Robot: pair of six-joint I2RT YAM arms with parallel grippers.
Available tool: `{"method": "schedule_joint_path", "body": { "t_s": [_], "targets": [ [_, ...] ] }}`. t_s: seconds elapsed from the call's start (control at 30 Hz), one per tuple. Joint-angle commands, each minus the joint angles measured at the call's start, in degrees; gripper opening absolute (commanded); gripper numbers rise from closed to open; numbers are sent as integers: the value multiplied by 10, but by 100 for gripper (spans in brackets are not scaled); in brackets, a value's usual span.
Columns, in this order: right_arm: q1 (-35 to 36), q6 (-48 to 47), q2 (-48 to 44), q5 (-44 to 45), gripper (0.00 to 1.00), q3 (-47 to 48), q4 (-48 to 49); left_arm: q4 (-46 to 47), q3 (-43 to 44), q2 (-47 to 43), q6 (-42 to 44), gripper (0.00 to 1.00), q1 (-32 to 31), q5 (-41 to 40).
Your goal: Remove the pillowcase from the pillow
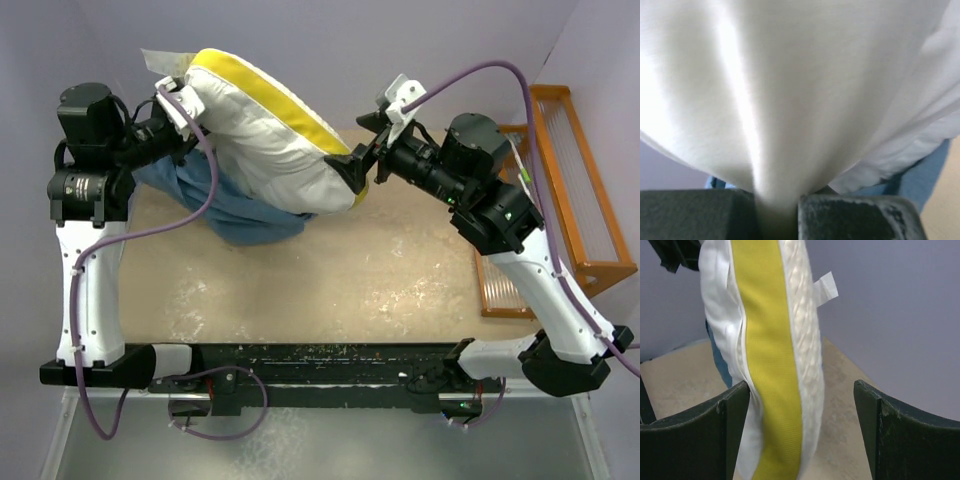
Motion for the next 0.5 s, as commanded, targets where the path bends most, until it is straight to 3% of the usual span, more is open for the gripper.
{"method": "schedule_joint_path", "body": {
  "t_s": [0.0, 0.2, 0.27, 0.47],
  "targets": [
    [-2, -9, -13, -3, 87, 28, 87, 7, 32, -19, 34, 0, -7, 43],
    [7, 10, 46, -106, 100, 68, 61, -11, -80, -53, 12, 0, -23, 64],
    [31, 13, 71, -116, 100, 80, 53, -10, -121, -54, -4, 0, -28, 64],
    [111, 21, 144, -25, 100, 94, 30, 33, -168, -55, -71, 0, -44, 57]
  ]
}}
